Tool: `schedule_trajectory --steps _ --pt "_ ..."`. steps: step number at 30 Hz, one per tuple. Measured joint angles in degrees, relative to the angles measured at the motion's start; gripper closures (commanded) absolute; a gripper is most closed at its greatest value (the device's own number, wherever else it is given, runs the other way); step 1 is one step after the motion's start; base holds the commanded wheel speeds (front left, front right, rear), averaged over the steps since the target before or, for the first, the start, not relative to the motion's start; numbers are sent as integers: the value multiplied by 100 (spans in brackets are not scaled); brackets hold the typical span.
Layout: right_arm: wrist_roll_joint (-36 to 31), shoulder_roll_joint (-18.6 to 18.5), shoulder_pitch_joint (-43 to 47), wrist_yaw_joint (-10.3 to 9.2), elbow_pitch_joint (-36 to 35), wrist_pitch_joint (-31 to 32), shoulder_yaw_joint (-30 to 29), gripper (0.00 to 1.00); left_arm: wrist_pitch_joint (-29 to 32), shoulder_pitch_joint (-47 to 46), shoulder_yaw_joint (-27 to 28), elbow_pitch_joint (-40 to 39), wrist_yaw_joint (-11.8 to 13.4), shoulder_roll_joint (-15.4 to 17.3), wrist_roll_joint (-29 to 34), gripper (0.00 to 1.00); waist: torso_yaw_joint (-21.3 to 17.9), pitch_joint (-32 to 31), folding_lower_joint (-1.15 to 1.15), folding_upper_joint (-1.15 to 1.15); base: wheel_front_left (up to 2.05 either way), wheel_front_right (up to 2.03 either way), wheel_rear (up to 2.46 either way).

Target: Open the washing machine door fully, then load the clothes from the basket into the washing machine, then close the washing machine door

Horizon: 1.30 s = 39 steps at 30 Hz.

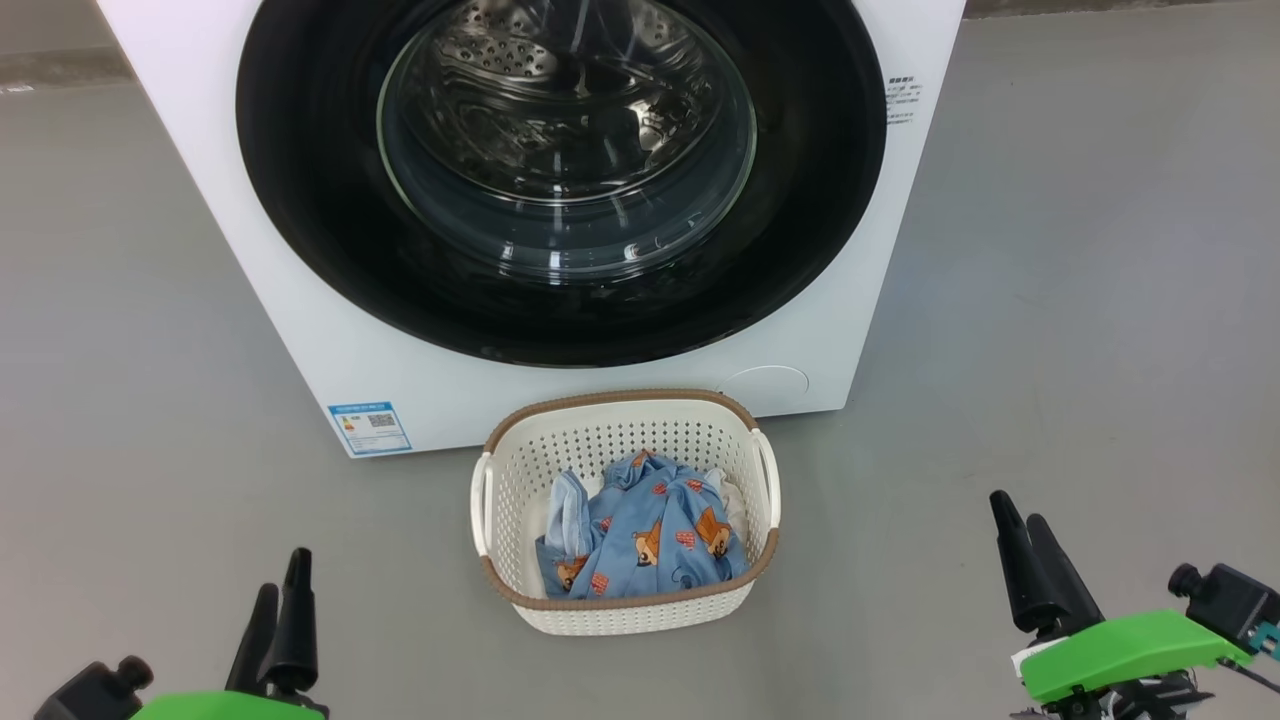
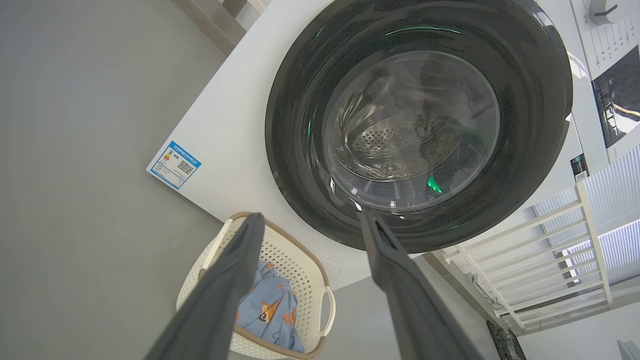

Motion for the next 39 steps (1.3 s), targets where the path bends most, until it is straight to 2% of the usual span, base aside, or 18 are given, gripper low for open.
schedule_trajectory --steps 23,39 --pt "-1729 -101 -191 0 256 -356 233 0 -387 -58 -254 1 -2 156 1857 0 -24 25 0 0 0 0 0" --pt "-2917 -92 -198 0 264 -628 199 0 -642 -82 -122 8 -9 125 3148 0 -4 -28 0 0 0 0 0"
